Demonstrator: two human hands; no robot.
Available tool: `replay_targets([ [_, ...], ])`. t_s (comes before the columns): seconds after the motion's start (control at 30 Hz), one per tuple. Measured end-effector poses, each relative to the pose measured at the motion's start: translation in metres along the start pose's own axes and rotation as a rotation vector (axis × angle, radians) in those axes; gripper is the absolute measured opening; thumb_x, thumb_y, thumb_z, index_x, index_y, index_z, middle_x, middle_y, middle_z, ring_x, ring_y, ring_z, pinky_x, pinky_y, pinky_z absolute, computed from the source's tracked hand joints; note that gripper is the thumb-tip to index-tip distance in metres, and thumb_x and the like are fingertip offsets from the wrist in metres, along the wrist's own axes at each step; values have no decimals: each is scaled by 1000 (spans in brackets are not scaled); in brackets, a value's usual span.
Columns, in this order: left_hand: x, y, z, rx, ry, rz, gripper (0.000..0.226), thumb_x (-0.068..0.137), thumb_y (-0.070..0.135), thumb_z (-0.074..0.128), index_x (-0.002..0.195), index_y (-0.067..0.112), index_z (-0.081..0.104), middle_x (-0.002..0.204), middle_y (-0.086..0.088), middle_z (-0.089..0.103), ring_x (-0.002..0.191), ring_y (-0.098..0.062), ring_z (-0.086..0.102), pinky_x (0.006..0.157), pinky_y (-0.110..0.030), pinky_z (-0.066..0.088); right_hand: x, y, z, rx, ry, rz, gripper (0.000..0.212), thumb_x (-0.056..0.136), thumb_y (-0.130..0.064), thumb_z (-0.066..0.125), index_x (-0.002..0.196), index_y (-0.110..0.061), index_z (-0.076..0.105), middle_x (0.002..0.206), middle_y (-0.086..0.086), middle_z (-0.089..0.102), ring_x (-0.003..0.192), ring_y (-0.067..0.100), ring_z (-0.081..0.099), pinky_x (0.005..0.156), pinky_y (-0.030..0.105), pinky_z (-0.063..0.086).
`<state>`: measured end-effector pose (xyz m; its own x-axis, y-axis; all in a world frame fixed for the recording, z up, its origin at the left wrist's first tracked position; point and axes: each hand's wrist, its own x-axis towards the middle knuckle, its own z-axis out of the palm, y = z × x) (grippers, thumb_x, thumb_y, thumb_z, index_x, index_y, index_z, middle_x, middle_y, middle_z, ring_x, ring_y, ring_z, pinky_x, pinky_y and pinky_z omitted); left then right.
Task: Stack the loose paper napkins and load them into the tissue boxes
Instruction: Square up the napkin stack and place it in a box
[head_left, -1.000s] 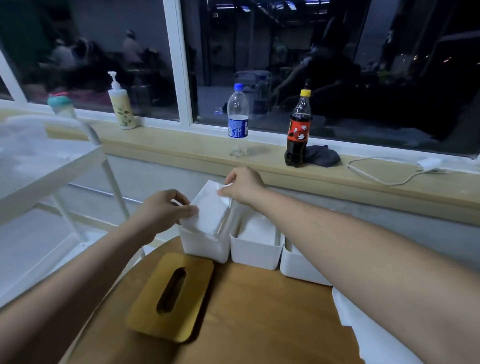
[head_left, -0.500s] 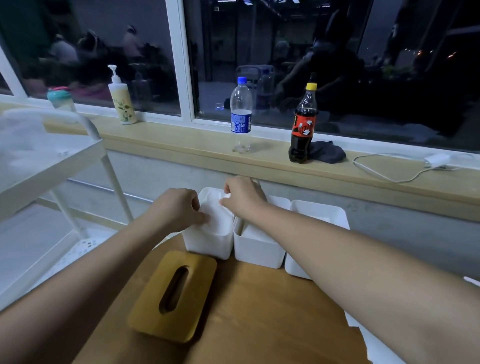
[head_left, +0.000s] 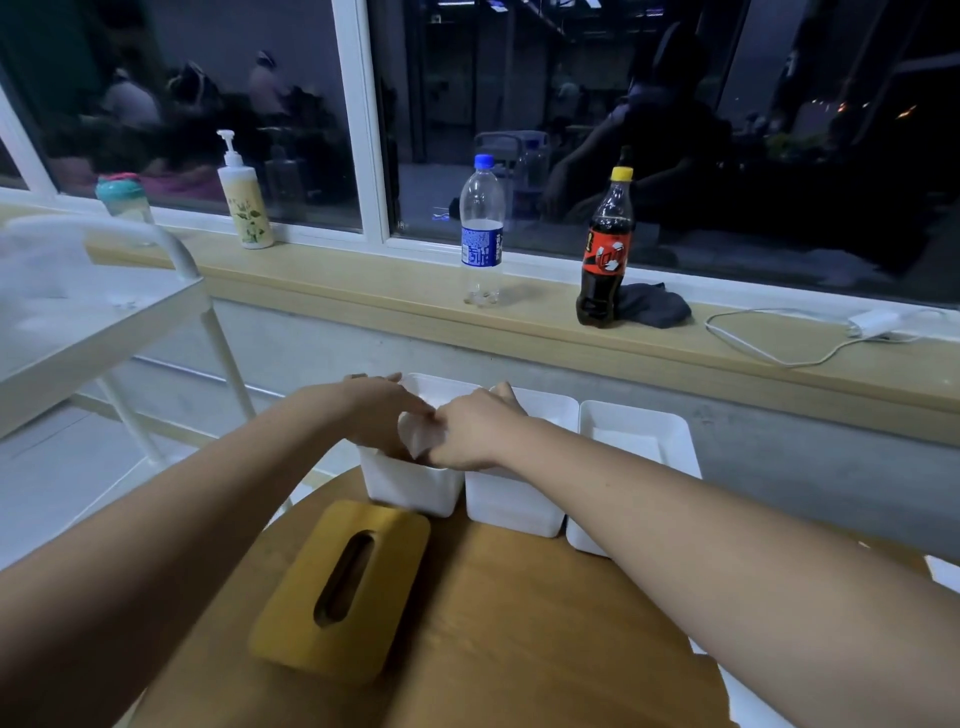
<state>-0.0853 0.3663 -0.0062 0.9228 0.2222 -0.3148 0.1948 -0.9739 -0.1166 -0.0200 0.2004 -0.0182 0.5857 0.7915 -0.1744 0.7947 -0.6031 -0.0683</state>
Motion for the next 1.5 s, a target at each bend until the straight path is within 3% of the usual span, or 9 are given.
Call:
replay_targets([
  [0.17,8,10,1,-153,-136,-87,50,103,61,58,141,32,44,123,8,59,123,-17,51,108,-31,39,6,-7,-8,-28,-155,77,61,91,-59,21,108,-28,71,90,0,73,118,28,50,111,47,30],
  [0.3,2,16,-1,-90,-59,-61,36,106,53,58,137,37,51,130,4,63,111,-17,52,97,-28,42,11,-10,-4,-30,-174,123,68,90,-64,19,102,-25,74,92,2,74,116,28,48,111,48,30],
  [0.43,-8,10,-7,-146,-54,10,60,95,46,79,151,38,58,135,1,63,109,-18,56,77,-23,45,5,-8,-6,43,-117,99,59,86,-63,32,105,-27,75,89,0,75,112,29,53,107,47,32],
  [0.6,-23,4,-16,-353,117,-14,72,86,54,86,151,44,57,152,7,58,127,-22,57,93,-32,43,-25,14,-21,311,132,34,54,93,-56,64,142,-32,64,121,-2,74,131,24,56,113,43,31],
  [0.8,-57,39,-23,-488,387,133,42,94,51,78,133,37,68,144,7,67,132,-19,62,101,-33,47,-113,56,-33,432,320,61,42,97,-42,66,138,-33,67,143,-5,66,131,21,59,116,39,36],
  [0.93,-86,106,-22,-550,479,303,35,95,47,79,128,37,71,131,18,69,121,-4,61,95,-26,49,-192,84,-21,497,408,130,32,95,-44,68,127,-39,69,127,-12,70,123,17,59,108,39,44],
  [1.03,-104,160,-19,-619,467,409,33,96,45,78,128,38,71,125,28,68,113,8,60,88,-10,43,-252,104,-9,490,453,176,28,97,-38,71,125,-33,72,132,-14,67,130,13,56,114,41,42],
  [1.27,-135,272,7,-749,316,567,19,97,44,78,114,40,73,108,22,75,105,5,68,87,-20,57,-382,140,34,595,516,300,21,100,-33,71,121,-33,74,121,-24,67,120,-6,56,96,12,40],
  [1.5,-159,373,44,-729,189,659,21,97,40,78,117,34,73,109,21,75,102,4,68,90,-24,58,-477,166,89,681,569,464,16,100,-35,70,115,-38,74,119,-26,69,118,-8,59,97,10,41],
])
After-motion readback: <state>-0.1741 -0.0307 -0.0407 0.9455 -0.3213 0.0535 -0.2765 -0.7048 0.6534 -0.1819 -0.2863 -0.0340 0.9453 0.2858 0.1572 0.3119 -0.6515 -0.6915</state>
